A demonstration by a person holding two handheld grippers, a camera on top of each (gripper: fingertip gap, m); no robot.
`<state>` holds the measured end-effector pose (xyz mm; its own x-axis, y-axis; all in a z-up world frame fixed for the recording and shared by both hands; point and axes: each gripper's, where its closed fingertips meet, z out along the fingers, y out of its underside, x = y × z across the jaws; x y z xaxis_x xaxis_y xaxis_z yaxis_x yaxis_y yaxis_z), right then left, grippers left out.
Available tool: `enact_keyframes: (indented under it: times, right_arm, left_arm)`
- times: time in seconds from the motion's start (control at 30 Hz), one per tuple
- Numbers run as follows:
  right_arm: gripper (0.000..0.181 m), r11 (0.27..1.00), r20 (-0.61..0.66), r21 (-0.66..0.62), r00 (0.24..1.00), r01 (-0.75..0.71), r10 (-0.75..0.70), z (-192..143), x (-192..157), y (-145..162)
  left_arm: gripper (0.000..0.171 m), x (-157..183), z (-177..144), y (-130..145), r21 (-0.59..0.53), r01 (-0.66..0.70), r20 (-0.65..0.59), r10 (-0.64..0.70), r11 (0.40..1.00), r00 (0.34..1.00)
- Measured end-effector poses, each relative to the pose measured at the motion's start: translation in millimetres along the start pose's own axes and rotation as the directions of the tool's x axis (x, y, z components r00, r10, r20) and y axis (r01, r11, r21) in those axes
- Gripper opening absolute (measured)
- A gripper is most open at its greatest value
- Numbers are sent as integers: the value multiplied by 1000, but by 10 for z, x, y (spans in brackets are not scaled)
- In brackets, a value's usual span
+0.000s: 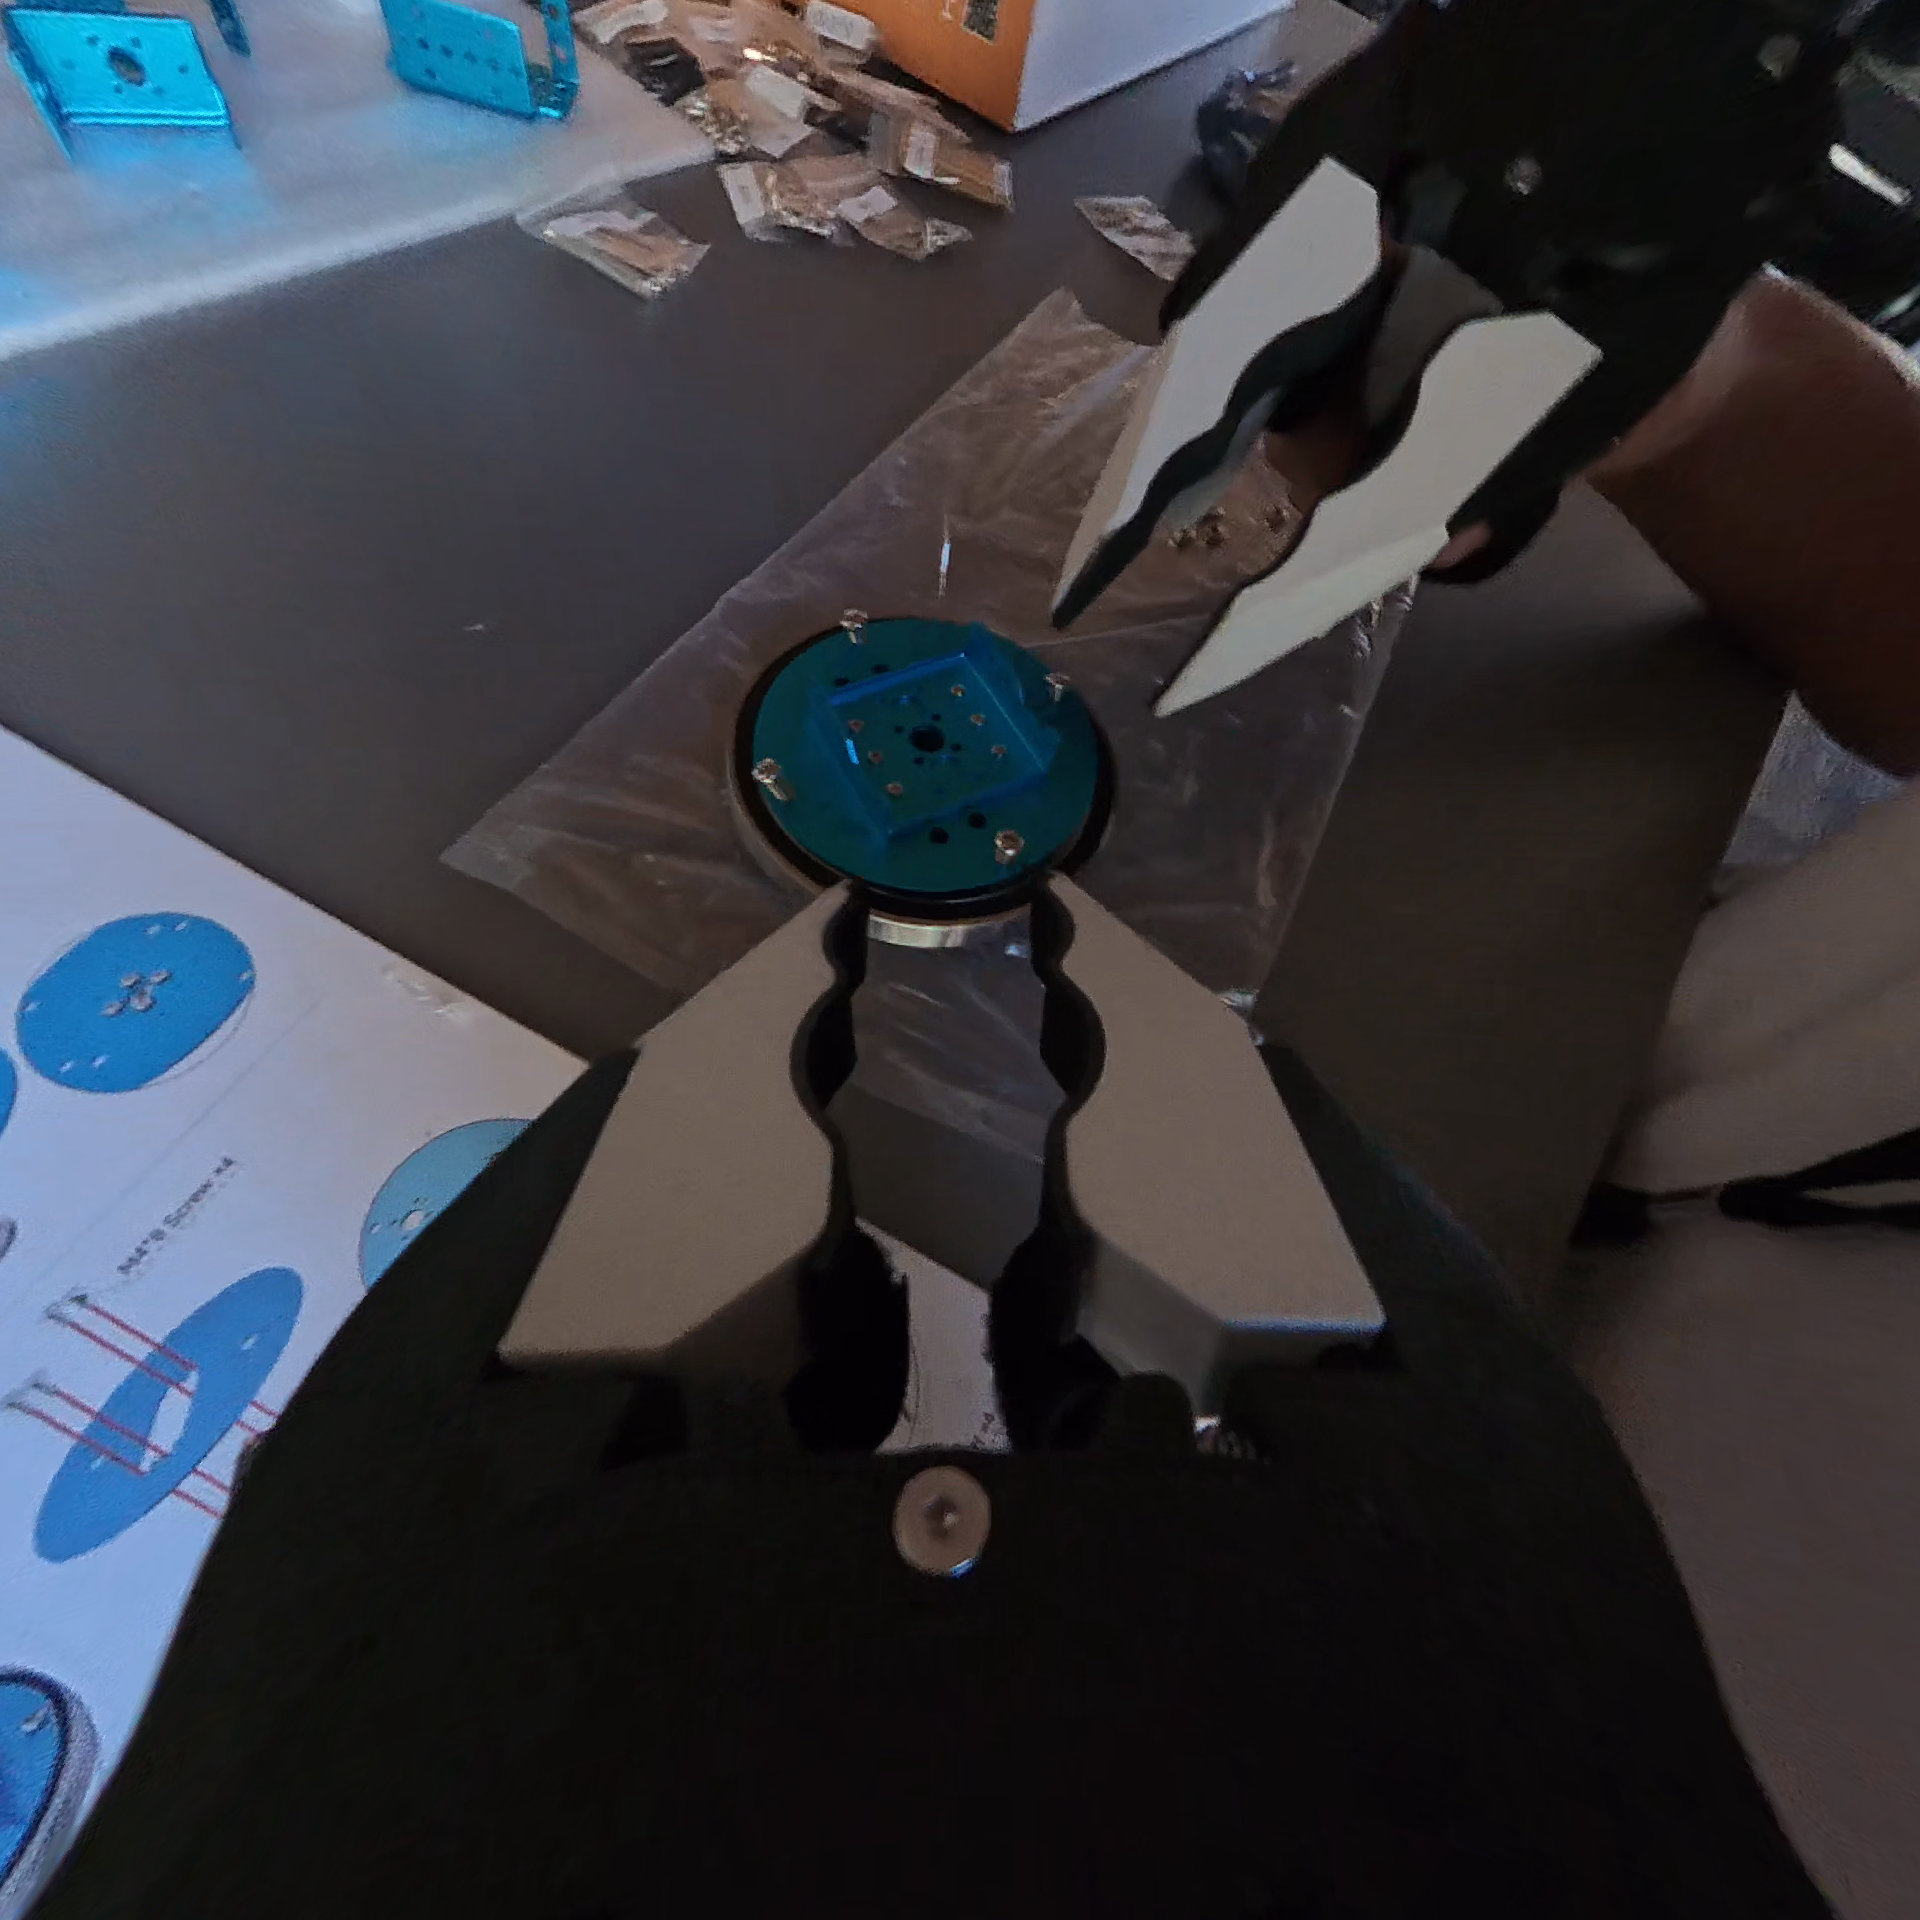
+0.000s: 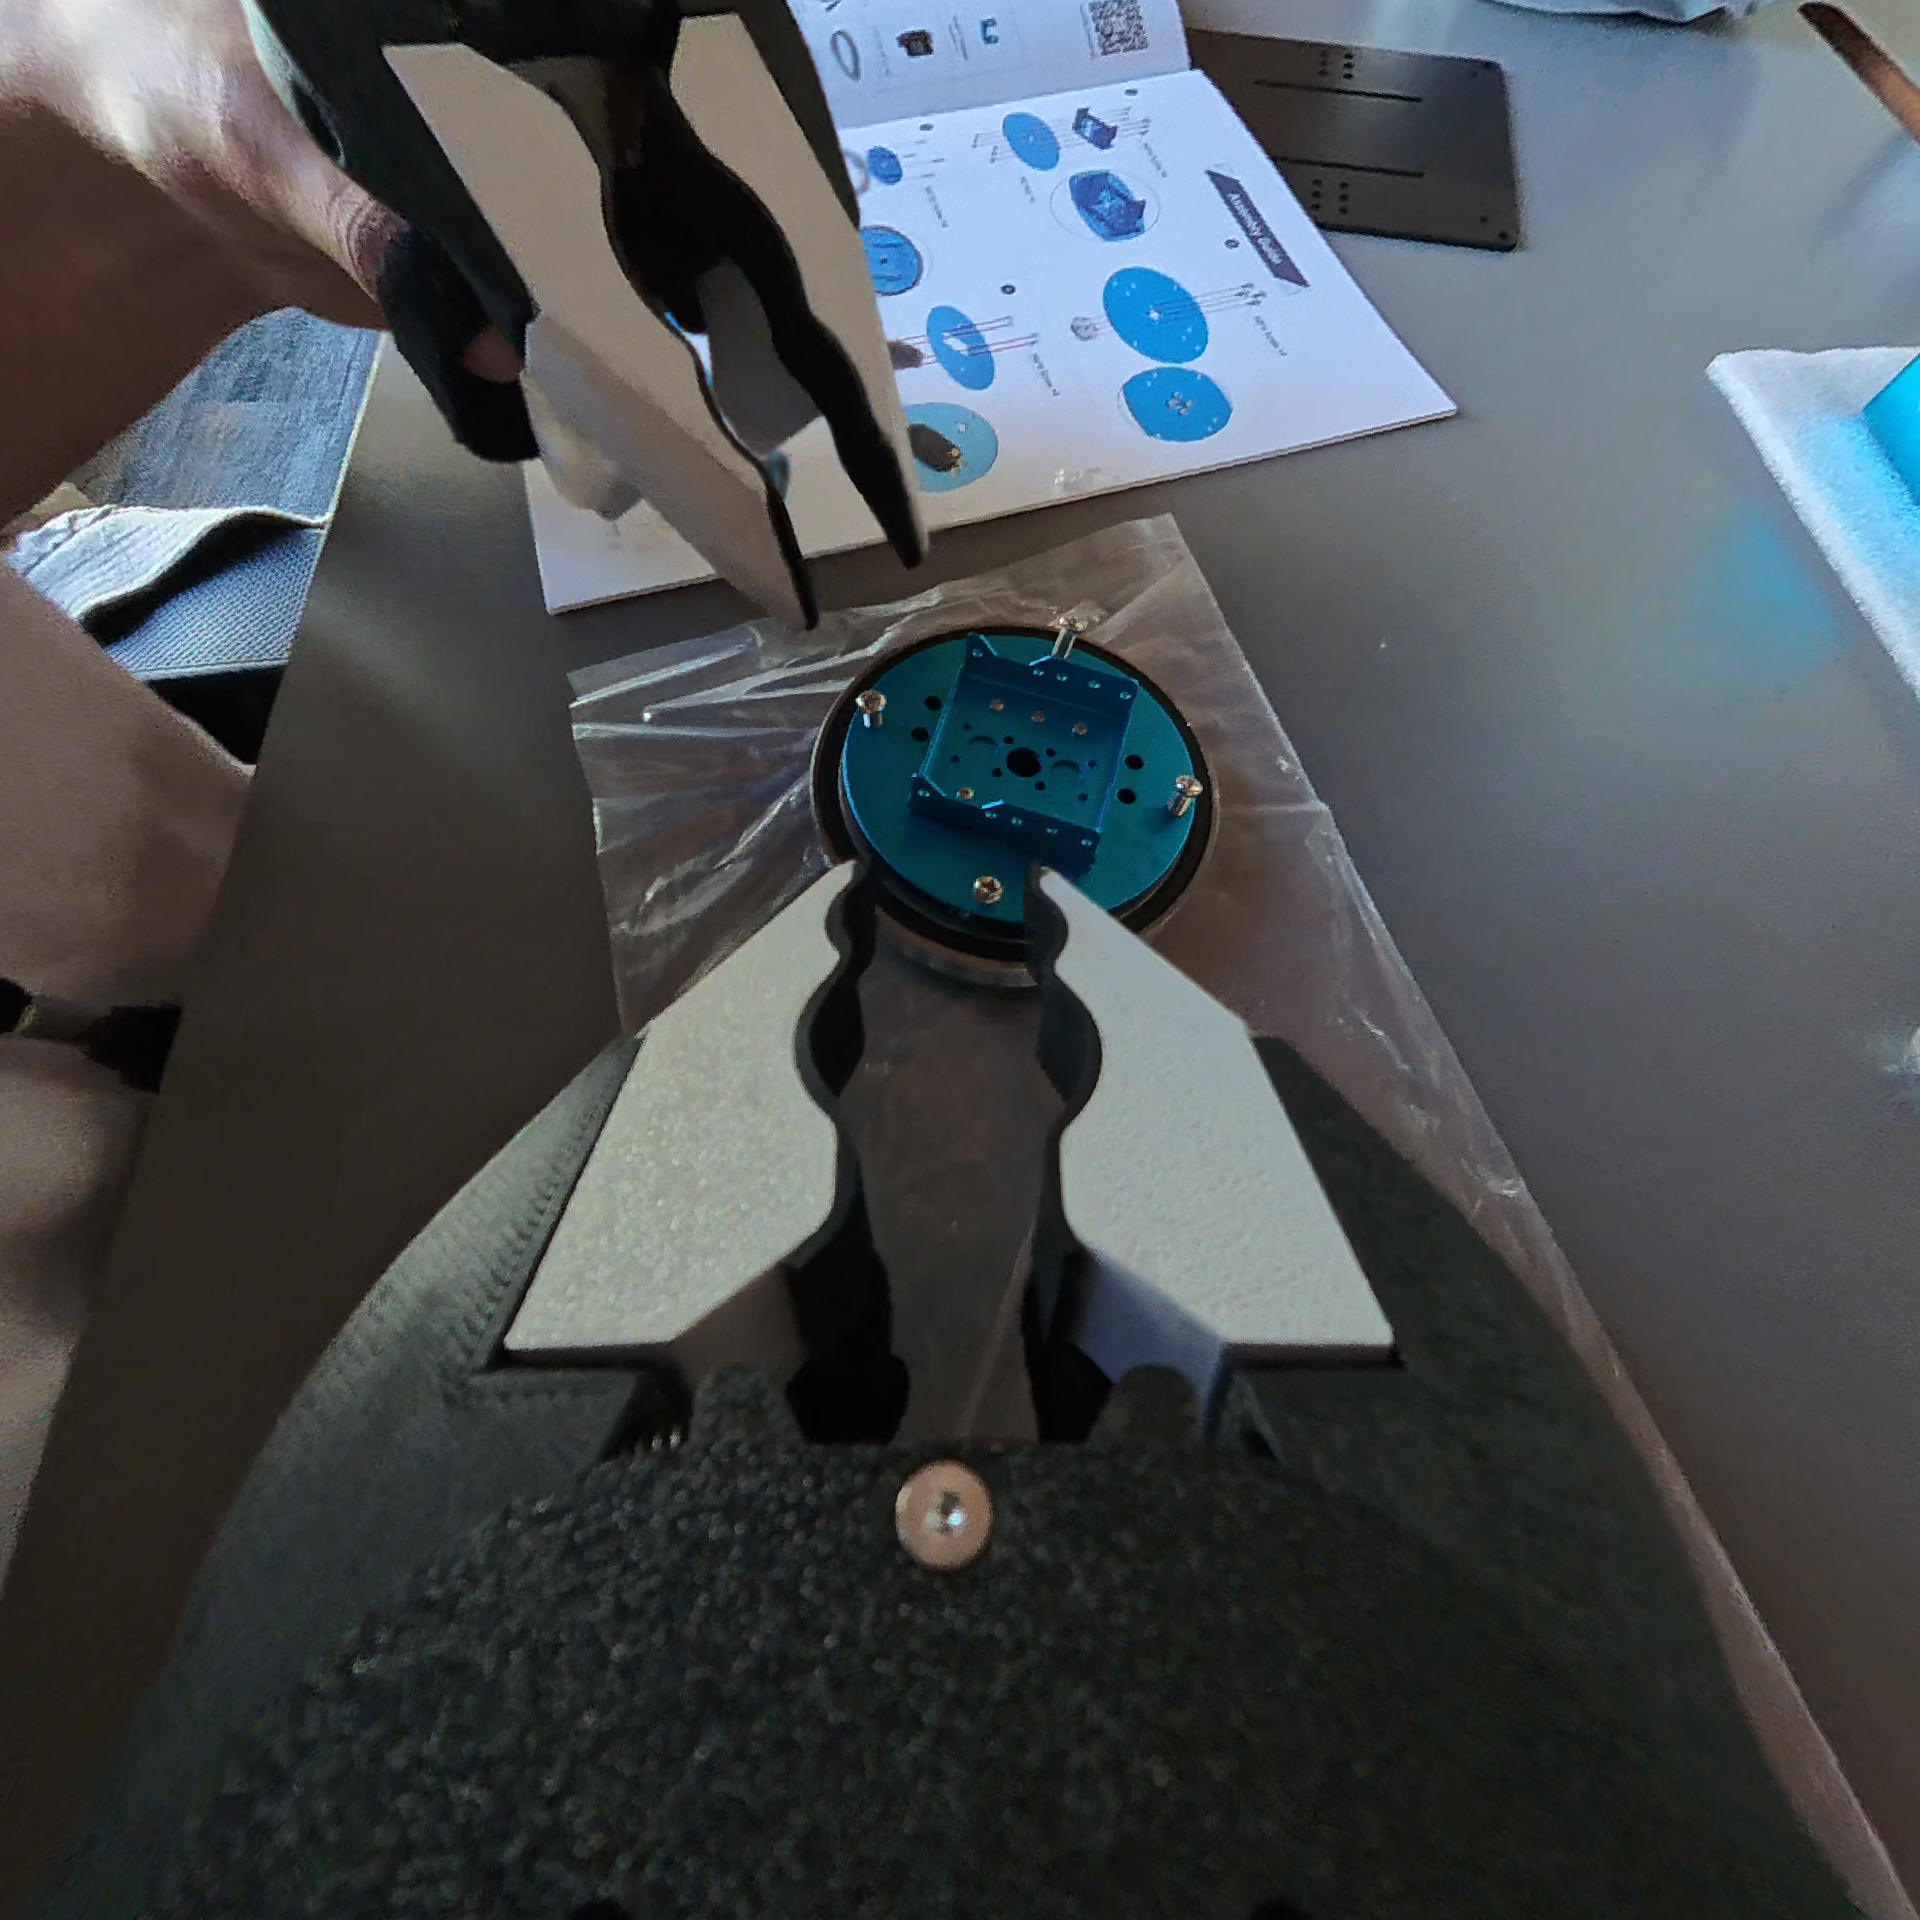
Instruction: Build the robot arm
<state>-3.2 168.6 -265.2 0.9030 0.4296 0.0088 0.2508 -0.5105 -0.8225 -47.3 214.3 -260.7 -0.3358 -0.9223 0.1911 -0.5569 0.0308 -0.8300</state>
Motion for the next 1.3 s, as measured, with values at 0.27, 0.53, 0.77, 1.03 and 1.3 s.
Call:
enact_keyframes:
  times: [0.27, 0.53, 0.77, 1.03, 1.3]
  right_arm:
    - [23, 995, -29, -20, 994, 102, -102, 24, -33, 25]
    - [23, 996, -42, -18, 995, 86, -87, 25, 4, 38]
    - [22, 998, -22, -4, 997, 67, -67, 25, -23, 15]
    - [23, 997, -25, -8, 997, 73, -74, 18, -40, 2]
    - [29, 992, -8, -48, 993, 120, -121, 61, -124, 64]
  left_arm:
    - [16, 162, 137, -53, -3, -150, 10, 150, 989, 989]
    - [8, 116, 233, 27, -53, -180, 23, 181, 982, 983]
    - [5, 145, 263, 35, -66, -143, -28, 142, 987, 990]
    - [5, 97, 244, 47, -171, -137, -58, 129, 976, 990]
    - [5, 116, 269, 60, -233, -166, -94, 148, 958, 985]
